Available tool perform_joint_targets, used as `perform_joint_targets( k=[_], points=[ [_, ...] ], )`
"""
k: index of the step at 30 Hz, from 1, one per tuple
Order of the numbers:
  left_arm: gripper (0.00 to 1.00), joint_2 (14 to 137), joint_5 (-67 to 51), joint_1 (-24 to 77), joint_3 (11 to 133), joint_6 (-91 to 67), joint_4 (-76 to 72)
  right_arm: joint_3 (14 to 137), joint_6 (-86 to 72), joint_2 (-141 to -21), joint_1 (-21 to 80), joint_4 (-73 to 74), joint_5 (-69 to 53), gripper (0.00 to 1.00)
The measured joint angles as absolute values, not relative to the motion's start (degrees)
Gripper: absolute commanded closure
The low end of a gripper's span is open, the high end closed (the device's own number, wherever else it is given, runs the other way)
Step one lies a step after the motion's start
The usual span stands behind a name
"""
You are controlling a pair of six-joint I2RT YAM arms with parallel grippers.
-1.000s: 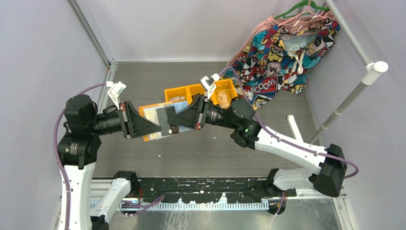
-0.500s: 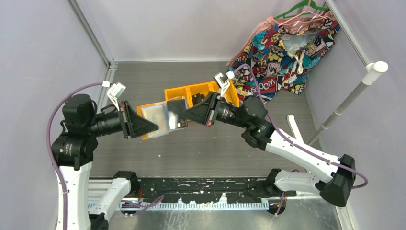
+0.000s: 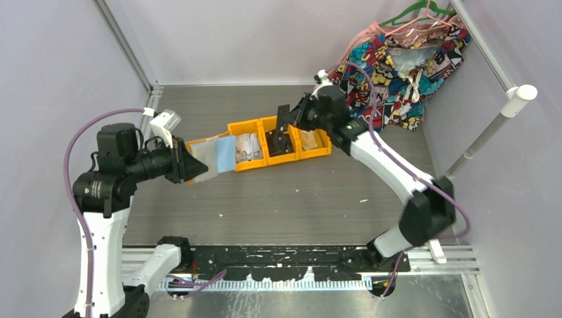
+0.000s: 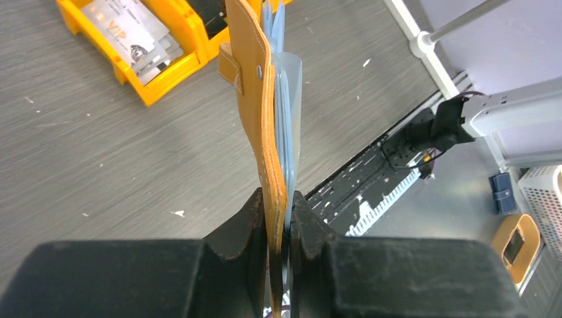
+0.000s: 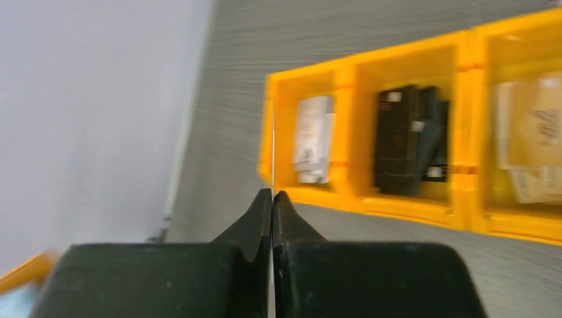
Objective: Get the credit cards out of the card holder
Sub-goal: Place the credit card in the storage box.
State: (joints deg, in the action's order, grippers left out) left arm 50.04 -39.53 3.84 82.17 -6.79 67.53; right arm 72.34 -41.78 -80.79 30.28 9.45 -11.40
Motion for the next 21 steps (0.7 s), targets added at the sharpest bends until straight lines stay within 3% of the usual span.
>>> perform_joint_targets(
  k=[11,20,21],
  points=[
    [1.00,52.60,-38.17,3.84,83.92,-1.17,72.29,88.88,-31.51,-113.99,27.20,18.41,-6.22,0.99],
    [1.00,52.62,-38.81,3.84,84.09,1.54,73.67,93.80,-31.18,-121.73,27.27,17.76,-10.68,0.99],
    [1.00,52.64,-38.94,3.84,84.09,1.63,73.87,94.39,-31.18,-122.15,27.29,17.54,-11.03,0.95]
  ],
)
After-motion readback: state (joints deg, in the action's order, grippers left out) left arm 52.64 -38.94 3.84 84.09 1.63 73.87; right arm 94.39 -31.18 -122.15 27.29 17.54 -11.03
